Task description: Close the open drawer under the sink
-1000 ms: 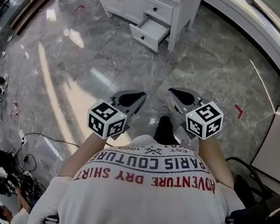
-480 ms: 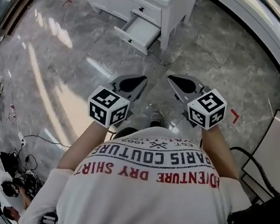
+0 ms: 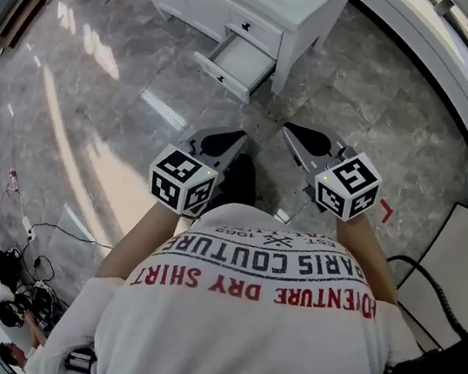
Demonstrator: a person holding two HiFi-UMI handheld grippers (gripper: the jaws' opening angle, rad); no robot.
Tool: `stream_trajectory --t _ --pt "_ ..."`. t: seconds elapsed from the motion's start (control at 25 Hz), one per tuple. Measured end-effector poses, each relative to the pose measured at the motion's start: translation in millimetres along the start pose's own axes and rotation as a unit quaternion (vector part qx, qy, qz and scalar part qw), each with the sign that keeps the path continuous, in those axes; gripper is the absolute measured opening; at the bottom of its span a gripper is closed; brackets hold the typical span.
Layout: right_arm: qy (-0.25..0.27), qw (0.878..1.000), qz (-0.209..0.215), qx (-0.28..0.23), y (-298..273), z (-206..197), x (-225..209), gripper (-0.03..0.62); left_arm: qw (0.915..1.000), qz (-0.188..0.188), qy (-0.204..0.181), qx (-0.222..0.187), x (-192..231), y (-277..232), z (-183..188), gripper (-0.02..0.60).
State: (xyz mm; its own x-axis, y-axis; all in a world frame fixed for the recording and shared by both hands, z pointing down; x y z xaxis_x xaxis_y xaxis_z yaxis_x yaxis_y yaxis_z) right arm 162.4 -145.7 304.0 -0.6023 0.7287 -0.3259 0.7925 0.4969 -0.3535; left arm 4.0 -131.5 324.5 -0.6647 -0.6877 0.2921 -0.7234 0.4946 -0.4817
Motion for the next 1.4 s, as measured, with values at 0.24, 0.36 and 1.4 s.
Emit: stream_trajectory --t 0.24,0.36,1.4 --pt "0.014 0.999 -0.003 0.047 -62 0 -50 0.002 0.9994 -0.008 -0.015 0.029 71 -49 7 0.003" --pt "-0.007 0.999 -0.003 0.044 -98 4 -78 0.002 0.9987 -0.006 -0.023 0.044 110 -65 13 0.003" --pt "-0.121 0.987 -0.035 0.099 -269 -153 -211 0.002 0.9772 0.1 0.054 0.179 359 -239 -223 0.003"
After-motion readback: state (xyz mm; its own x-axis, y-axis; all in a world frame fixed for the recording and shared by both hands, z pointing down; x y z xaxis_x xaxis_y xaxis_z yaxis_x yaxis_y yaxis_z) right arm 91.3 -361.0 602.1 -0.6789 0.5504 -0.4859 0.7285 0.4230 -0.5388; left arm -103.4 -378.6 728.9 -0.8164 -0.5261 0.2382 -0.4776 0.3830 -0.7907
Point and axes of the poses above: the fingertips, and each gripper's own axes: y backward along the fingers, x to its left, z out of its top, the point moved 6 cm from there along y, backward along the fingers, and after that the axes turned 3 degrees about -y, right-handed, at the moved point
